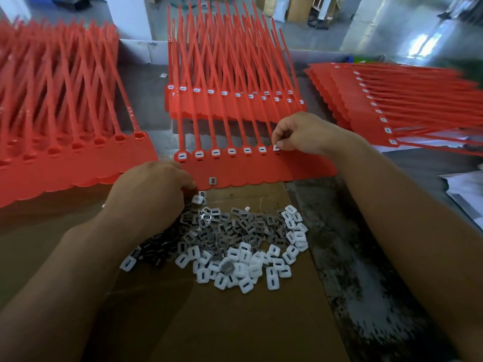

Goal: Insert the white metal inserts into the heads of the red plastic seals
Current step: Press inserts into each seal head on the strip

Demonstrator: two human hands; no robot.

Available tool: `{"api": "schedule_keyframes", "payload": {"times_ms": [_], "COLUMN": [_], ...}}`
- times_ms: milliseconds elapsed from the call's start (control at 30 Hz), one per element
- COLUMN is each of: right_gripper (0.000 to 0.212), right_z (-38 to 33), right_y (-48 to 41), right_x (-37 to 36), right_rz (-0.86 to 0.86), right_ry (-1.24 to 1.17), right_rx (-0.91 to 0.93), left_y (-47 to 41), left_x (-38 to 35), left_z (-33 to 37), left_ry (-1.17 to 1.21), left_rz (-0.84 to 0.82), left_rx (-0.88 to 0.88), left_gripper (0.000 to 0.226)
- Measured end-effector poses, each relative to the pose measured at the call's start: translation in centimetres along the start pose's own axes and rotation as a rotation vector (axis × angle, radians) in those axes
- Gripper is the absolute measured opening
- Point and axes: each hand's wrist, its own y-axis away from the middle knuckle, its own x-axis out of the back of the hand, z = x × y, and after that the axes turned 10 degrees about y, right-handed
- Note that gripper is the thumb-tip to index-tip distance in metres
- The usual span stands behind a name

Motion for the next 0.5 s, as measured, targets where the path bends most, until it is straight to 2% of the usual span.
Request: {"api": "schedule_keyframes", "payload": {"times_ms": [200,300,500], "right_gripper": [0.022,0.023,0.021], "right_z": [-0.07,-0.08,0.56], "right_y": [-0.36,-0.62,0.17], "right_x": [-0.69,-0.83,-0.62], "right_rz": [0.099,0.090,0.028], "right_ry": [-0.050,-0.105,-0.137], "right_rx": [-0.052,-0.097,-0.043], "left_y": [0.09,0.05,0.01], "left_x": [0.07,0.06,-0.14], "left_z": [0.06,0.01,-0.12], "left_ry": [0.018,0.023,0.015], "left_rz": [0.006,0.006,0.005], "left_rx": [0.000,0.004,0.010], "left_gripper": [0.039,0.040,0.040]}}
